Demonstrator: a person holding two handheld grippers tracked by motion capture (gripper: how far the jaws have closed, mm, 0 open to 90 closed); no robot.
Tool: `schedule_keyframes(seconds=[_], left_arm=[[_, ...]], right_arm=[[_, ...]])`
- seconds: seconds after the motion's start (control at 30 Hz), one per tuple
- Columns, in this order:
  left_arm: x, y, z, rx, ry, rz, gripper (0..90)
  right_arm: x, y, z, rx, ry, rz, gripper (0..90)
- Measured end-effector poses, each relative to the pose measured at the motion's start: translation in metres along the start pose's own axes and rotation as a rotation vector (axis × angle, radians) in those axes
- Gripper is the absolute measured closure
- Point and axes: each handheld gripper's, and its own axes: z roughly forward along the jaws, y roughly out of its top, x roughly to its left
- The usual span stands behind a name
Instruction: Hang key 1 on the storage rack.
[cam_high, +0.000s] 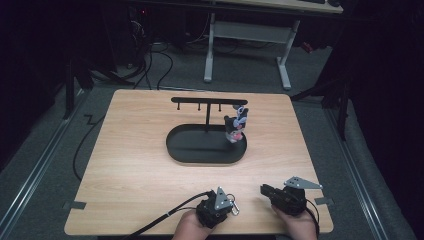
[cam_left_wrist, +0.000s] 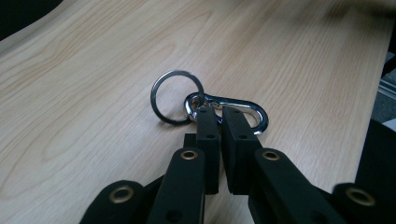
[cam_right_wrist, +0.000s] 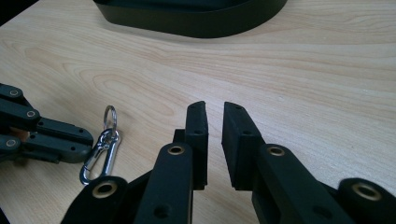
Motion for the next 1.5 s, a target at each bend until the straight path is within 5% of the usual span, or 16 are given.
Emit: schedule_keyframes(seconds=[0.1,0.2,0.27,0.37,0.4,0.43,0.5,0.53,0.6,0.7,0.87,1.1,1.5], left_arm=[[0.003,-0.002,-0.004,-0.013,0.01,-0.001,83.6],[0.019,-0.015,-0.02,-0.029,0.052,-0.03,82.1],[0.045,-0.032,-0.044,-0.048,0.121,-0.079,81.1],[0.064,-0.045,-0.06,-0.055,0.167,-0.115,79.8],[0.08,-0.056,-0.074,-0.054,0.219,-0.135,78.6],[0.08,-0.056,-0.074,-0.054,0.219,-0.135,78.2],[0.108,-0.077,-0.098,-0.054,0.299,-0.171,77.0],[0.108,-0.077,-0.098,-0.054,0.299,-0.171,76.8],[0.135,-0.1,-0.12,-0.042,0.388,-0.205,76.6],[0.147,-0.115,-0.137,-0.067,0.421,-0.246,73.2],[0.152,-0.124,-0.158,-0.104,0.434,-0.278,61.8],[0.157,-0.129,-0.165,-0.119,0.429,-0.289,47.6],[0.151,-0.126,-0.162,-0.12,0.402,-0.25,43.0]], right_arm=[[-0.002,-0.001,0.001,0.005,0.0,0.0,81.3],[-0.001,-0.002,0.002,0.015,0.002,0.0,81.0],[0.0,-0.002,0.003,0.026,0.001,0.002,80.8],[0.0,-0.002,0.004,0.028,-0.002,-0.005,80.4],[0.001,-0.002,0.006,0.036,-0.005,-0.006,80.2],[0.001,-0.002,0.006,0.036,-0.005,-0.006,80.2],[0.001,-0.003,0.009,0.047,-0.013,-0.009,79.7],[0.001,-0.003,0.009,0.047,-0.013,-0.009,79.7],[0.002,-0.003,0.011,0.058,-0.016,-0.012,79.7],[0.004,-0.003,0.013,0.073,-0.023,-0.016,79.8],[0.007,-0.004,0.018,0.098,-0.056,-0.028,80.3],[0.012,-0.002,0.018,0.127,-0.097,-0.048,78.1],[0.027,0.02,0.018,0.331,-0.16,-0.14,70.8]])
